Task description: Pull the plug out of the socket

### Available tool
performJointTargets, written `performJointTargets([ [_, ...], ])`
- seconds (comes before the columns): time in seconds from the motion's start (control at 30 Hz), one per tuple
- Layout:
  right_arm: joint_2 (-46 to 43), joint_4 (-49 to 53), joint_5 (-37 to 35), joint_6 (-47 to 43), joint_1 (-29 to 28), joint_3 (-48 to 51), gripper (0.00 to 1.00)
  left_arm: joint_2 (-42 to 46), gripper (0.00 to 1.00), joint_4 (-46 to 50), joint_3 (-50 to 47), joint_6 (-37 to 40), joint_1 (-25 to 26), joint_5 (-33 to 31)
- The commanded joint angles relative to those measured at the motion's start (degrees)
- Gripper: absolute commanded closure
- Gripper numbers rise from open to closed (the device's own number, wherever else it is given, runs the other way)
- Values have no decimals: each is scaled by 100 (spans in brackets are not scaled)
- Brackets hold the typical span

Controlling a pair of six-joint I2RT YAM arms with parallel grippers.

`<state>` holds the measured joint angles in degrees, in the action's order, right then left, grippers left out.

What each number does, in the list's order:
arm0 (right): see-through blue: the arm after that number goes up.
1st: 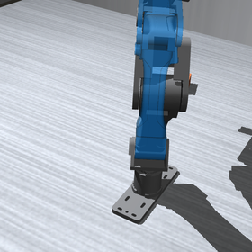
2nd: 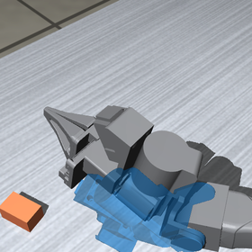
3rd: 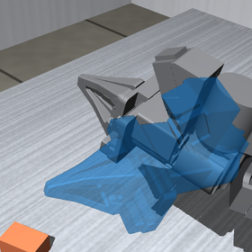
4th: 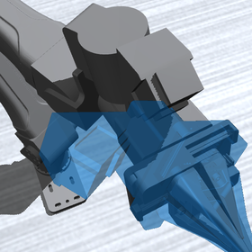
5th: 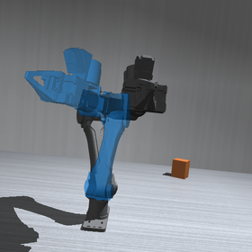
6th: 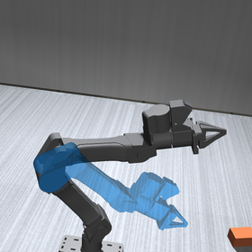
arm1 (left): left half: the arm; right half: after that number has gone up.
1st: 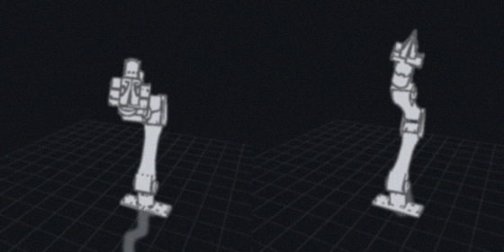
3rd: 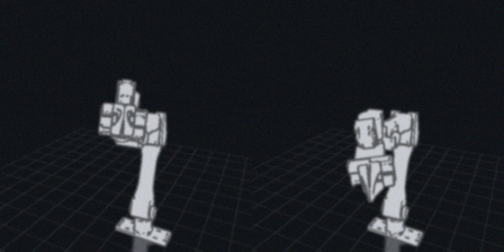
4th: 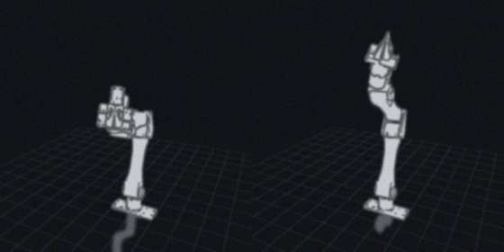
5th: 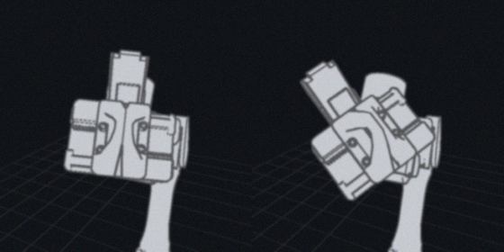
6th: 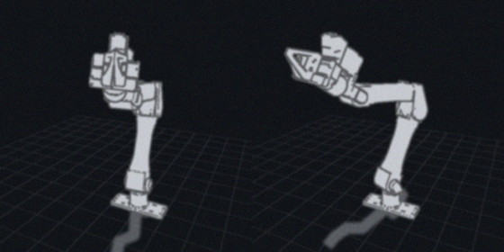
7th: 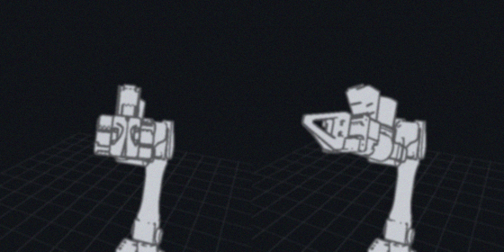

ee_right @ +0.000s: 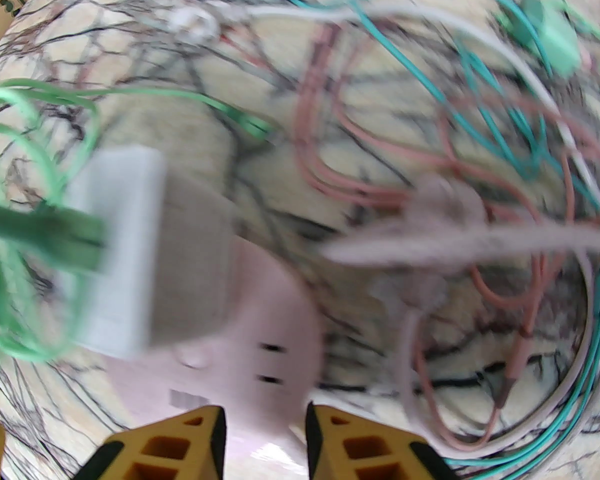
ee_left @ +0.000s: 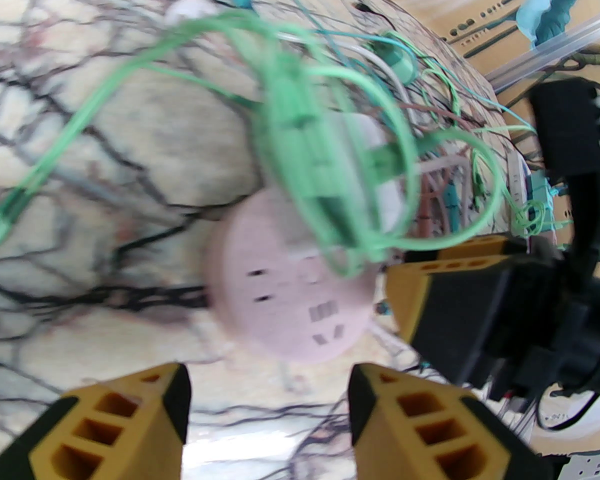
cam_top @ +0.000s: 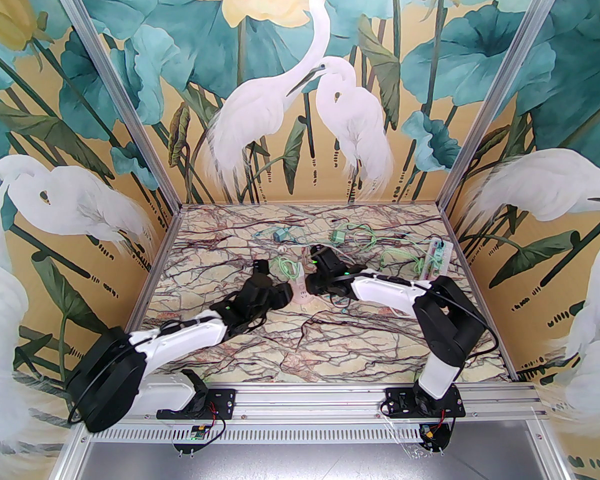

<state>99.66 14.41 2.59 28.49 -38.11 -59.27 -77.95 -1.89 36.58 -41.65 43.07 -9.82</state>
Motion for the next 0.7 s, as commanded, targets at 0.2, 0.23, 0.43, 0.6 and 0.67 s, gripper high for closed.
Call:
performJointTargets([
  [0.2, -614, -845, 1037, 416, 755, 701, 65, -1342, 44, 1348, 1543, -454, 325, -1055],
  [0.23, -623, -900, 1055, 436, 763, 729, 65, -1492, 44, 1536, 1721, -498, 329, -1121],
  [0.43, -675, -1214, 1155, 537, 800, 957, 65, -2364, 43, 2716, 2939, -604, 325, -1535],
  [0.6, -720, -1356, 1184, 588, 813, 1068, 65, -2805, 42, 3245, 3579, -671, 318, -1637],
  [0.67, -720, -1355, 1193, 596, 816, 1079, 65, -2966, 42, 3449, 3814, -704, 323, -1652],
])
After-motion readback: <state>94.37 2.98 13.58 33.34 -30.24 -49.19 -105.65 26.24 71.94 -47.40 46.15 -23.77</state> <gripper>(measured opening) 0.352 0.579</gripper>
